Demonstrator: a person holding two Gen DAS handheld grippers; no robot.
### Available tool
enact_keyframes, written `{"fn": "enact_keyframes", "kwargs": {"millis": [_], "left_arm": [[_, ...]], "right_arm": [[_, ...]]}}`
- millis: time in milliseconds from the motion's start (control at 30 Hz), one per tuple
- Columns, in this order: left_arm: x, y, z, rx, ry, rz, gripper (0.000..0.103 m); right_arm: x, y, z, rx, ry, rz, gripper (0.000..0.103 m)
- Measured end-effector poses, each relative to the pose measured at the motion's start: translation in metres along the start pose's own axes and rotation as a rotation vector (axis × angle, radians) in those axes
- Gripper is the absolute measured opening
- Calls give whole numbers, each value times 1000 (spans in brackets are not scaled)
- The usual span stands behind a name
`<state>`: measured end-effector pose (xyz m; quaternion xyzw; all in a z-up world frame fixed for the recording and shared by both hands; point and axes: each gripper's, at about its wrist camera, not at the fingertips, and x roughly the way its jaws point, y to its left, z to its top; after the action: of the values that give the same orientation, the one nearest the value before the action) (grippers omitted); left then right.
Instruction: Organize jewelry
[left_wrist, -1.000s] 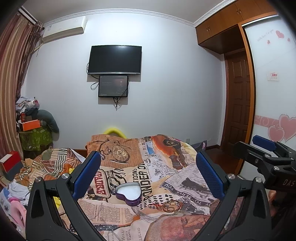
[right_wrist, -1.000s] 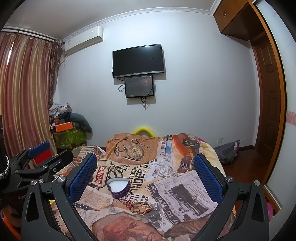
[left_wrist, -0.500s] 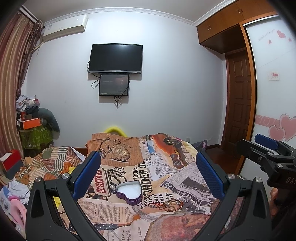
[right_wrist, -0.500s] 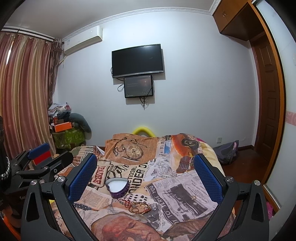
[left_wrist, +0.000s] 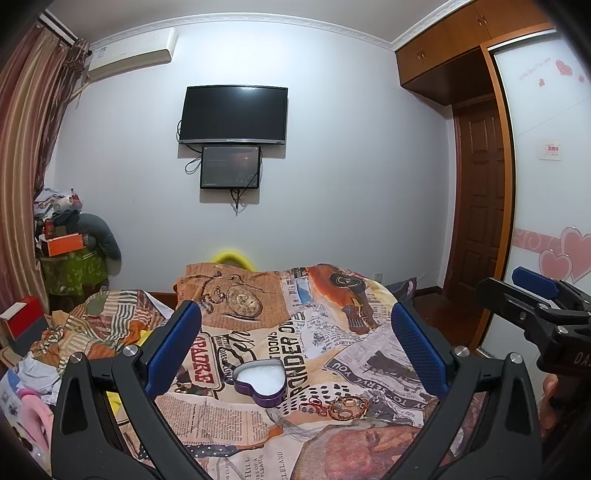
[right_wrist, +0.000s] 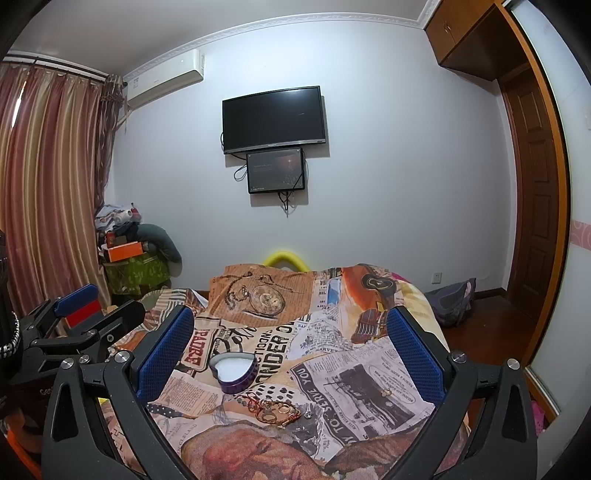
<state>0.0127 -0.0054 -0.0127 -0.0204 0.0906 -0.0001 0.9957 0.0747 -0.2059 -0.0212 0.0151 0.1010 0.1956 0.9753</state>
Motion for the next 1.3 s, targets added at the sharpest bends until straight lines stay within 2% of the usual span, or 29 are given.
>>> {"fn": "enact_keyframes", "kwargs": {"millis": [567, 833, 967, 1100, 1300], "left_arm": [[0, 2, -1, -3, 2, 2, 103], [10, 7, -1, -20, 31, 5, 103], [23, 10, -6, -20, 75, 10, 103], [46, 14, -18, -24, 162, 16, 103], [86, 20, -50, 2, 313, 46, 103]], "right_arm": [[3, -2, -3, -2, 10, -4, 103], [10, 0, -6, -13, 29, -21, 103], [15, -3, -11, -6, 46, -34, 103], [29, -12, -22, -17, 102, -62, 103], [63, -26, -58, -83, 256, -112, 103]]}}
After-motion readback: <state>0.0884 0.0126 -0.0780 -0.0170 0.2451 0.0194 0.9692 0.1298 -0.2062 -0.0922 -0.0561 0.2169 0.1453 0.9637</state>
